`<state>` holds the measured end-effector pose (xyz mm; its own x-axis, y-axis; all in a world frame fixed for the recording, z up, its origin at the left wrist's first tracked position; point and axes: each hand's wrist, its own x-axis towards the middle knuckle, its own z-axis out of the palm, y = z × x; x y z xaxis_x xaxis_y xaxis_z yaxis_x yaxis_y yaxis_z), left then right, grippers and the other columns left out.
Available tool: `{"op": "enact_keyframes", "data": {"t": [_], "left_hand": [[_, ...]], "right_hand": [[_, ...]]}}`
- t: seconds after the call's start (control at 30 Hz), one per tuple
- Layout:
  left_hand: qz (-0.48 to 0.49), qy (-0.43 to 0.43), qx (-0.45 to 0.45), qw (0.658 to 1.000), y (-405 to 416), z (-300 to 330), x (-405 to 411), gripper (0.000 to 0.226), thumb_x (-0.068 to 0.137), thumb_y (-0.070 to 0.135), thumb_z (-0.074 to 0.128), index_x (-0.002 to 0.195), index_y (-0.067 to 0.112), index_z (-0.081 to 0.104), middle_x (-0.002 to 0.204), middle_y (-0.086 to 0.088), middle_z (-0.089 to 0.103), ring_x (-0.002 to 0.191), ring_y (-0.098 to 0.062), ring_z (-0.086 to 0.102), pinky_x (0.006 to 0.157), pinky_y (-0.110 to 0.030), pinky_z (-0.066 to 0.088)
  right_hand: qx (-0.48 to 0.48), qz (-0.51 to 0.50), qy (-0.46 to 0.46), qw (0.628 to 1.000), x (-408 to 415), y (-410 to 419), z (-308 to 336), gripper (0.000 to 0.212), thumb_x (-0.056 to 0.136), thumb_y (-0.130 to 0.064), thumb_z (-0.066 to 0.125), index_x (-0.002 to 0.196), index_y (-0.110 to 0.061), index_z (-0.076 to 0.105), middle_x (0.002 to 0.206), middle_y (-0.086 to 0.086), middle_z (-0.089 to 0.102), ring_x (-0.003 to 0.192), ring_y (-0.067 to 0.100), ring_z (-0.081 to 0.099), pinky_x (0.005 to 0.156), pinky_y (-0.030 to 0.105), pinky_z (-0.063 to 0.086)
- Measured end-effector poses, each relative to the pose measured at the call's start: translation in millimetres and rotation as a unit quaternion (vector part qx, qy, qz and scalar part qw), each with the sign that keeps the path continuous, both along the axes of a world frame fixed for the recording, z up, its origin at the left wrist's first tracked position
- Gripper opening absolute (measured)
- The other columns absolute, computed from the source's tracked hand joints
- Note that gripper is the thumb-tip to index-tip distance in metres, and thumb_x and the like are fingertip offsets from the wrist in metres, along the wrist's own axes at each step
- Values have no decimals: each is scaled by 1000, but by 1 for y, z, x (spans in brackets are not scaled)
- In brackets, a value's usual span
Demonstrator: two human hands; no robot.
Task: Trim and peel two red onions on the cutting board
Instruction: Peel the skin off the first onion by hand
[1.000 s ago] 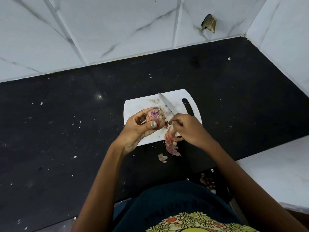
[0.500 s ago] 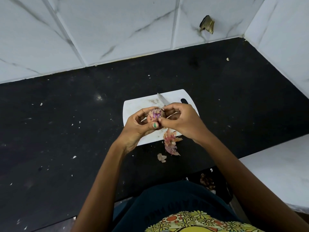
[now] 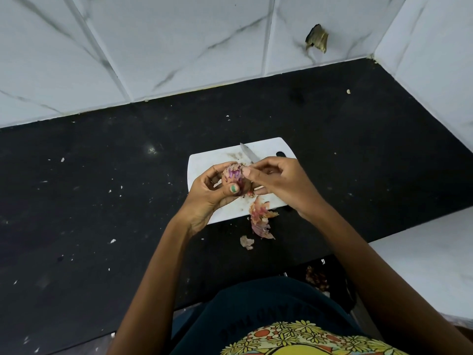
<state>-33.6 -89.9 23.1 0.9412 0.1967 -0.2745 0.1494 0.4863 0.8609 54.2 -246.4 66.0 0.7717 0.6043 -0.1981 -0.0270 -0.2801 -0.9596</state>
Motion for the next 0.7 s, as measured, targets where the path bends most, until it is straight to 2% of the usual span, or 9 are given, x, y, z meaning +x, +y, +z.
{"op": "enact_keyframes", "data": {"t": [0.1,0.27,0.4,0.5,0.53,0.6,0.7], "left_hand": [[-8,0,8,1000,1,-1,1,75,45,29,96,110,14,64,127,-17,56,104,-24,67,77,-30,57],[-13,0,-14,1000,1,0,1,89,33,42,97,110,13,64,122,-12,60,102,-23,68,75,-28,58],[-10,3,-29,1000,0,2,2,89,30,41,97,109,14,64,116,-8,63,98,-21,69,73,-27,58],[6,0,-33,999,1,2,3,89,29,41,97,107,15,65,116,-8,63,97,-20,69,72,-26,58],[8,-1,-32,999,2,2,3,89,29,40,98,108,15,64,117,-9,62,97,-20,69,72,-26,58],[9,-3,-32,999,2,2,3,87,32,38,98,108,14,64,121,-13,59,99,-22,69,73,-27,58],[7,-2,-27,1000,2,0,3,84,36,36,97,109,14,63,124,-15,57,100,-22,68,74,-27,57]], "right_hand": [[-40,-1,-56,998,0,3,-3,32,73,-28,80,98,-13,68,90,0,70,82,12,69,72,26,58],[-28,-9,-63,998,5,4,-2,15,74,-5,75,87,-12,70,81,0,71,73,9,68,68,22,58],[-4,-44,-24,999,6,4,-2,14,84,3,62,86,-8,70,81,11,70,70,21,71,64,26,60],[16,-56,21,998,4,4,2,8,90,-6,59,88,-6,68,84,14,70,73,20,71,63,26,59],[14,-46,16,999,3,4,3,7,88,-12,65,88,-6,68,83,12,71,74,19,71,63,26,58],[-17,-15,-30,999,1,4,4,22,78,-25,76,88,-7,68,82,6,71,74,16,70,64,25,58],[-51,-2,-67,996,-1,7,2,29,72,-28,80,88,-8,68,79,1,70,69,7,67,63,18,55]]}}
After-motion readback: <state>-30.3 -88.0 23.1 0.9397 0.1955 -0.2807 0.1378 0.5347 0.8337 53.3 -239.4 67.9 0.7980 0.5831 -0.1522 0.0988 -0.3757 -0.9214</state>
